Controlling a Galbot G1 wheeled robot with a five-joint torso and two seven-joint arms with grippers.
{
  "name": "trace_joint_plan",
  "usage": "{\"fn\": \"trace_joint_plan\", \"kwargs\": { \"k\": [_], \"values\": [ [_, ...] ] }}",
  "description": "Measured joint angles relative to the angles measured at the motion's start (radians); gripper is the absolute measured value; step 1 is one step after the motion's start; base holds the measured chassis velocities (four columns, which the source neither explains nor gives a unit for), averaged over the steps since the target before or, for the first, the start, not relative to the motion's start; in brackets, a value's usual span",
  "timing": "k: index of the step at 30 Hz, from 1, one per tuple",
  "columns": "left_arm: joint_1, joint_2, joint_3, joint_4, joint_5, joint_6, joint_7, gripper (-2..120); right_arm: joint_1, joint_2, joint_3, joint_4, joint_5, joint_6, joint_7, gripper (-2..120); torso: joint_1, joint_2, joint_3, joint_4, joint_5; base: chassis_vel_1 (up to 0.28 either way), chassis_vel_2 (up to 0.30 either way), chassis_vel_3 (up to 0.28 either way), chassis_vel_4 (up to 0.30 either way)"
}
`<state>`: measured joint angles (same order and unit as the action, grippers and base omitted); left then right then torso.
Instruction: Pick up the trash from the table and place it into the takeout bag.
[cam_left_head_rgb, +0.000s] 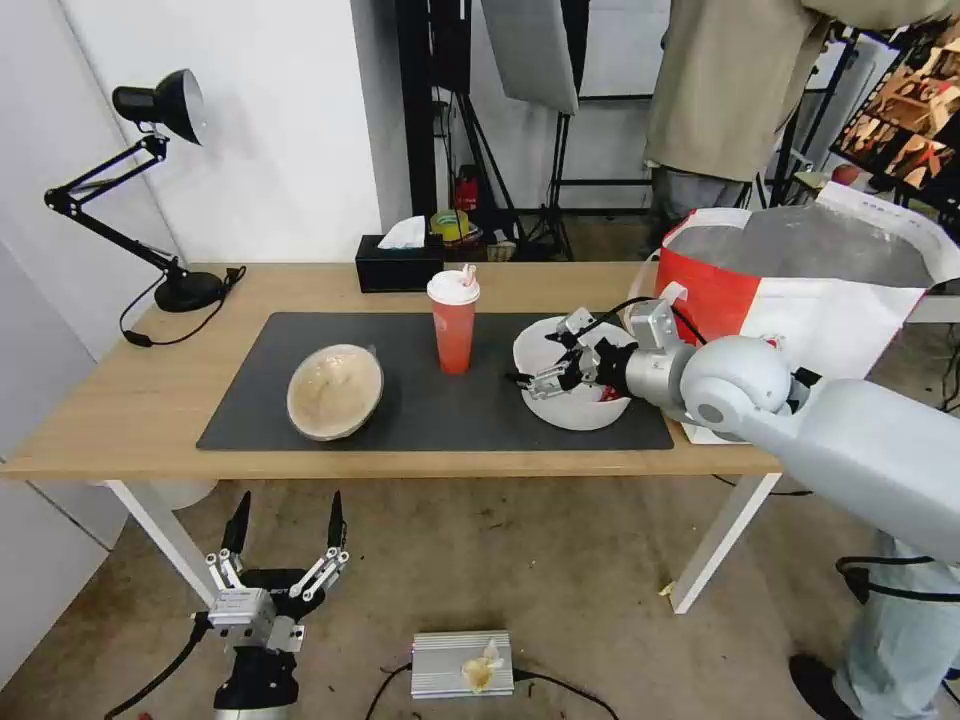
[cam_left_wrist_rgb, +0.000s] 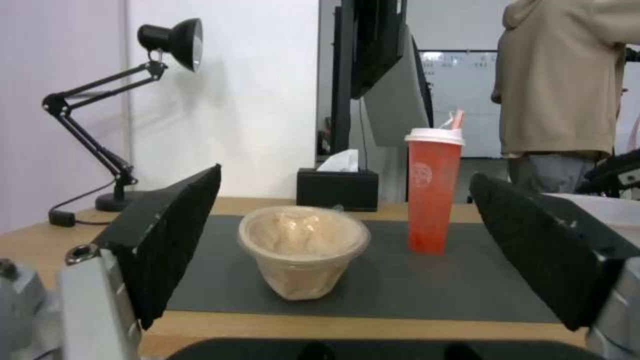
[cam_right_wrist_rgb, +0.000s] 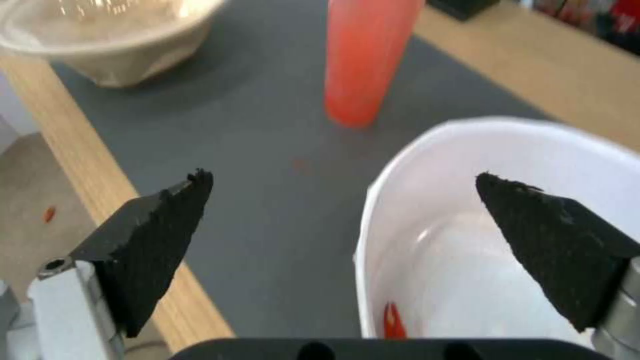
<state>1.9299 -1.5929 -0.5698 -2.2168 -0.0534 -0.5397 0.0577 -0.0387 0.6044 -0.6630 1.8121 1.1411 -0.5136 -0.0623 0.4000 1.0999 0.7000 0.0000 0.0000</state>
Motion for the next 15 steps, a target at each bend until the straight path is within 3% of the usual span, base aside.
{"fn": "trace_joint_plan", "kwargs": {
  "k": [15],
  "values": [
    [-0.013, 0.000, -0.002, 0.016, -0.002, -0.001, 0.001, 100, 0.069, 0.018, -0.054, -0.035, 0.017, -0.075, 0.002, 100, 0.000, 0.000, 0.000, 0.0000, 0.0000, 0.000, 0.000, 0.000, 0.000]
  ]
}}
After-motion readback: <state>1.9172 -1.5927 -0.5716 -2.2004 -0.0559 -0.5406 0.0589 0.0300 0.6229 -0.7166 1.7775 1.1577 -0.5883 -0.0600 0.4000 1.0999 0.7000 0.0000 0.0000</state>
